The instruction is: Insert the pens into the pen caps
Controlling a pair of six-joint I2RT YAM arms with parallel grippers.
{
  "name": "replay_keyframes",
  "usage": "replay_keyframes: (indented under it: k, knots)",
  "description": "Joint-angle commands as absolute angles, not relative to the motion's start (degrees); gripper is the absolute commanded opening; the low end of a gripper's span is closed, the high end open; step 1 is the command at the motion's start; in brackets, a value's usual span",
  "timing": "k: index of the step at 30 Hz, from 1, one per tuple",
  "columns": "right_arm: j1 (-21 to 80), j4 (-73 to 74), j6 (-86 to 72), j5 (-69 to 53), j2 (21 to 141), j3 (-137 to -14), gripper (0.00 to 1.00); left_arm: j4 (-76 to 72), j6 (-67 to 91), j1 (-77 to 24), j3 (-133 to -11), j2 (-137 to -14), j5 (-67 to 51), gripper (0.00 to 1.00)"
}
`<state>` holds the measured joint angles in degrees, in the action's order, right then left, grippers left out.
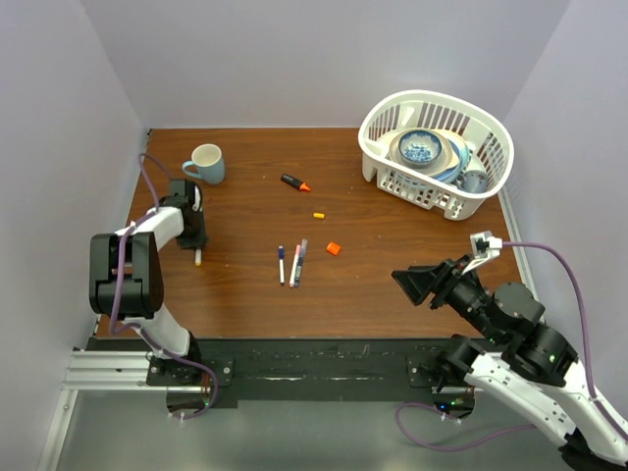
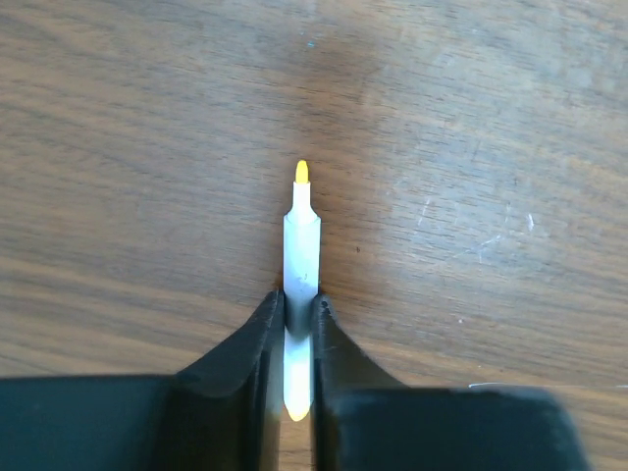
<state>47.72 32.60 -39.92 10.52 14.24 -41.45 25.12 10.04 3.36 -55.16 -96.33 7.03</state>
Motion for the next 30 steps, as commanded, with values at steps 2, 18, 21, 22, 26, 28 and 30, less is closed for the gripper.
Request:
replay_keyframes:
  k: [2,18,21,22,26,28,30]
  knots:
    - [47.81,31.64,-40.60,9.23,15.73,-42.45,0.65,27.77,11.95,2.46,-54.32,-98.62,5.46,0.00]
    - [47.81,17.42,-44.11,6.59,32.39,-41.12,0.65,0.36,29.08,-13.25,-41.14,-72.69,-36.79,0.00]
    - [47.81,12.68,-44.91,7.38,38.56,-43.50,0.63,-7.80,33.30,-18.26,-38.24,-69.00,-40.94,0.00]
    - [47.81,11.87,-44.83,7.47,43.02,-45.42,0.63,-9.39,34.88,-19.24,-37.19,-67.25,-41.91,0.00]
    - [47.81,6.96,-44.21,5.29,52.72,-50.18,0.59,-17.64,39.45,-22.76,-35.25,-63.99,-45.44,0.00]
    - [47.81,3.53,-44.03,3.17,55.97,-52.29,0.58,-21.42,43.04,-24.34,-33.59,-62.85,-47.19,0.00]
    - [47.81,1.42,-44.38,1.94,59.58,-53.69,0.58,-26.27,44.73,-25.22,-32.87,-62.32,-48.94,0.00]
